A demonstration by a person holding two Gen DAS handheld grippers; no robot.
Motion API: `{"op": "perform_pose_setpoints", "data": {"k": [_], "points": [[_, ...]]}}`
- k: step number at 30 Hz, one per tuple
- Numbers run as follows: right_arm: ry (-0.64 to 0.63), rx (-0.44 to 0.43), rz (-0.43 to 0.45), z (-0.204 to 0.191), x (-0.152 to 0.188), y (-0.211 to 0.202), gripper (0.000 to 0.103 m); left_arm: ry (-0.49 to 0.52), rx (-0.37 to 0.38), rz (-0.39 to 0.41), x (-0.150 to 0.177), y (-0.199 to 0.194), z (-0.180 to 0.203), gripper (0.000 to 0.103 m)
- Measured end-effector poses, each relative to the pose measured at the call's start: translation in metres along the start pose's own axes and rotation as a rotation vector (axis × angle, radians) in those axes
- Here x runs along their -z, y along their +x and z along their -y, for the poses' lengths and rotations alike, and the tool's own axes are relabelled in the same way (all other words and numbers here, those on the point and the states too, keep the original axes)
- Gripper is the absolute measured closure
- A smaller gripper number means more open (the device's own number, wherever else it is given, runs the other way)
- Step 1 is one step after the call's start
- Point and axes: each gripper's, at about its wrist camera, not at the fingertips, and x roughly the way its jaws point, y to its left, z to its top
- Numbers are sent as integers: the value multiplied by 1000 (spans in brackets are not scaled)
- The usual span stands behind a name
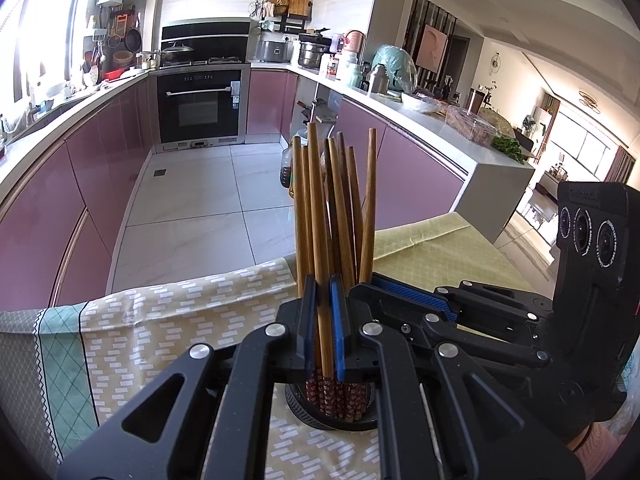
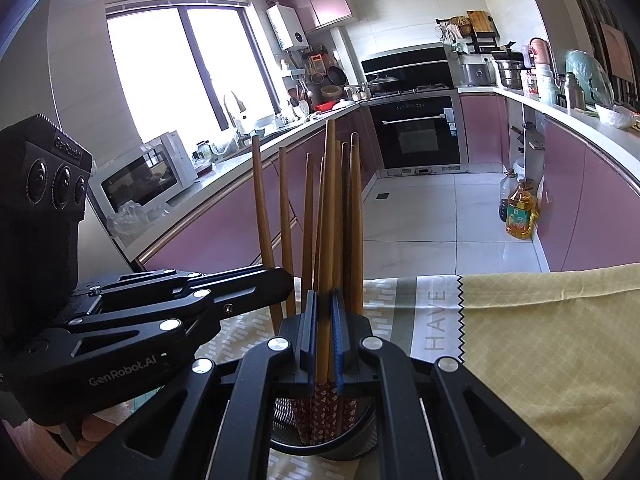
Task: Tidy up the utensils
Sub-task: 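Lower the right gripper's chopstick into the mesh cup beside the left gripper, then open the left gripper and pull back from the cup while the right gripper releases and withdraws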
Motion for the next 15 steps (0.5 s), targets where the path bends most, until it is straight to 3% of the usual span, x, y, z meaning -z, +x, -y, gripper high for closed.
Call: {"op": "perform_pose_setpoints", "data": {"k": [15], "points": [[10, 10, 3, 1, 0, -1, 94, -14, 0, -37, 10, 13, -6, 94]]}}
